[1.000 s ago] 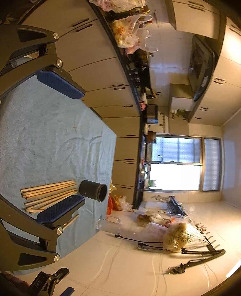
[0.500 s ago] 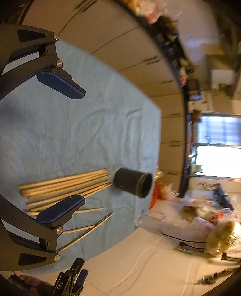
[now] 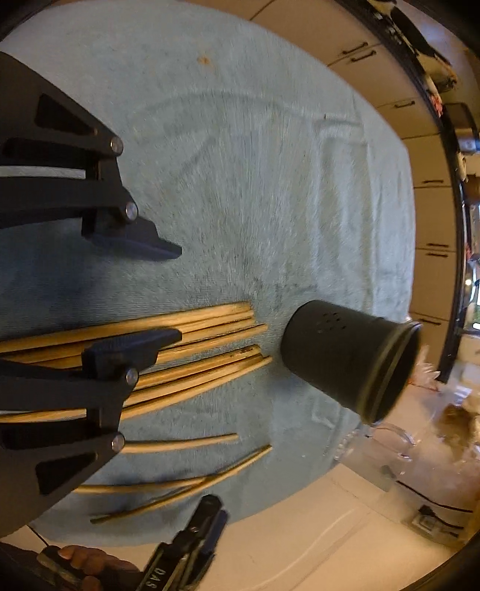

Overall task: Organize utensils
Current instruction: 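Close the left tool on one chopstick while the right tool grasps another chopstick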

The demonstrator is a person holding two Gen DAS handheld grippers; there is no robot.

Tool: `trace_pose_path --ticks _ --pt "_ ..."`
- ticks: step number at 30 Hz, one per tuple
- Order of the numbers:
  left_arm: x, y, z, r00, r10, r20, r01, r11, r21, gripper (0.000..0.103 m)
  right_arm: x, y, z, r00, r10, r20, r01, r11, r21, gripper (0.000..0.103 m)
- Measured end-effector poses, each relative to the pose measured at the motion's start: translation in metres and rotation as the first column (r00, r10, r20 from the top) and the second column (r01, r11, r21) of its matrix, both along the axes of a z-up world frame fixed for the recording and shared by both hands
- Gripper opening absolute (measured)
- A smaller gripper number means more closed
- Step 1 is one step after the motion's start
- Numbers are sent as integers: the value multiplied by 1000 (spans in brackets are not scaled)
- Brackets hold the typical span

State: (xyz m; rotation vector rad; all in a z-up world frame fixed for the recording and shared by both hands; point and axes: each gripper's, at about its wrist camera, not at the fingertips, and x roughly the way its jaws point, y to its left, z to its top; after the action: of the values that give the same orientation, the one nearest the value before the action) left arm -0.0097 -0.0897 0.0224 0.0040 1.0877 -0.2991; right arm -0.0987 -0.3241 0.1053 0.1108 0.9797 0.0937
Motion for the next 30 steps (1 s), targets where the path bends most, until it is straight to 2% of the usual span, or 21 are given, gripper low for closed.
trace_pose_path --ticks 3,5,6,7,11,14,17,19,20,23,26,30 --pt "-1 -3 -1 999 -24 30 24 1000 19 28 15 6 -8 1000 10 -20 -10 1000 -5 62" --pt "-1 -6 -1 998 -37 42 35 998 49 21 22 8 -12 999 12 -33 -13 1000 -11 58" --pt "-1 -6 -1 998 -30 48 25 996 86 8 26 9 -15 999 14 -43 -15 1000 -17 55" --pt "1 -5 -4 999 -24 33 21 993 113 0 28 8 -17 999 15 -50 -16 1000 -20 52" --pt "1 3 -4 999 -28 40 24 995 100 1 35 4 -20 998 4 -63 -6 1000 -28 51" --pt "-3 9 6 999 -34 12 35 999 -11 1 37 1 -21 998 0 -69 -2 1000 -21 51" --pt "-16 1 23 995 -86 56 90 994 -65 8 35 -5 -17 998 -11 -60 11 1000 3 51" --pt "-22 -18 29 987 -147 60 152 985 -83 30 33 -9 -16 998 -17 -55 18 1000 15 51" --pt "-24 -26 29 984 -171 59 175 981 -82 34 33 -10 -16 998 -19 -55 20 1000 15 51" --pt "-24 -59 26 970 -241 37 243 968 -58 35 36 -9 -20 998 -18 -63 18 1000 6 51" --pt "-17 -88 18 956 -294 21 294 956 -1 35 42 -4 -21 998 6 -67 -7 1000 -5 51" --pt "-5 -113 4 949 -311 -51 313 948 50 35 56 1 -22 996 37 -85 -40 998 -38 51"
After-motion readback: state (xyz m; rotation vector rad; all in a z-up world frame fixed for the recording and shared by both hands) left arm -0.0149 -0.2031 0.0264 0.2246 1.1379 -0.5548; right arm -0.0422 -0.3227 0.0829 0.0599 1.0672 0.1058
